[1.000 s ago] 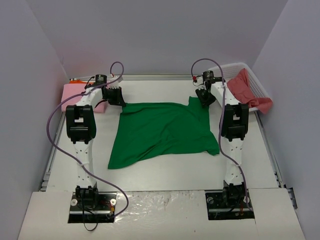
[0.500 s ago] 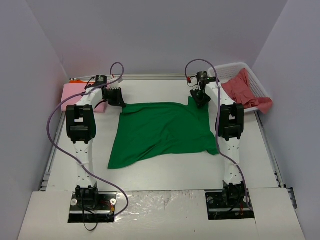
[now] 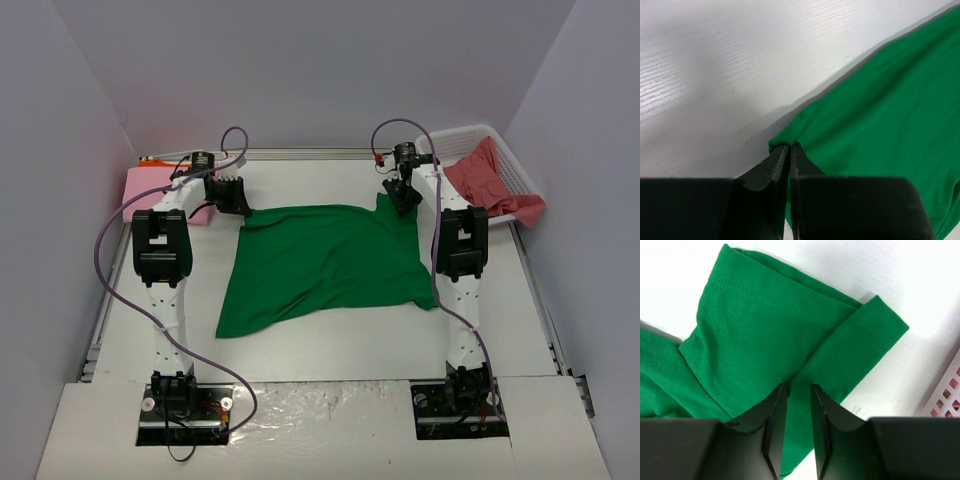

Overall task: Fold and stack the t-shirts
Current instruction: Flatten out the tshirt

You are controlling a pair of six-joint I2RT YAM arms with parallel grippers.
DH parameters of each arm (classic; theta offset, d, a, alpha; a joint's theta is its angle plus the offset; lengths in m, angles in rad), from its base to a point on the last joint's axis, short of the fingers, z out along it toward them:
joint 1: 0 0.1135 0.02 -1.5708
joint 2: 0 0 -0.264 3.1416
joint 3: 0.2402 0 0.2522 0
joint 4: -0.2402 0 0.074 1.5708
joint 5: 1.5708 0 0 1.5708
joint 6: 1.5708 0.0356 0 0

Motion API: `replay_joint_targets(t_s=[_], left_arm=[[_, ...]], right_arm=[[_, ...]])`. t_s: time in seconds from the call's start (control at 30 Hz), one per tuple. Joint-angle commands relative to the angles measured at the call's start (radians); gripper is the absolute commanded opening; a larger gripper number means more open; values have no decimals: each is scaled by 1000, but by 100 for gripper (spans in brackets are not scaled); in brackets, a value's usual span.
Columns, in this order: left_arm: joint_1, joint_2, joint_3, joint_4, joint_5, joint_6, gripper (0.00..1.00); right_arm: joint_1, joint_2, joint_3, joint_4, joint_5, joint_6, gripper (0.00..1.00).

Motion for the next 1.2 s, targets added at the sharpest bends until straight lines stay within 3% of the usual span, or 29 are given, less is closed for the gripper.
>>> replay_joint_targets(t_s=[0.0,0.1,0.27,0.57,0.9,1.03,1.17], left_arm=[[7,-53,5,12,11,0,2],[7,-55,3,12,12,-2,2],[7,-56,2,12,15,-2,2],[42,-81,22,3,11,-8,2],[82,-160,252,-219,-57,81,2],[94,-234,214,-238,-61,99,2],[102,-361,65,-187,-70,106,2]], right_arm=[[-1,5,-9,-42,25,-6,21],[-1,4,-12,-42,25,-8,17],[-1,-7,-16,-42,21,-9,0],[-4,-104,-27,-43,10,-17,0],[-23,-205,172,-48,67,-23,0],[-27,-260,168,-45,38,-6,0],[-30,-326,71,-29,-16,-1,0]])
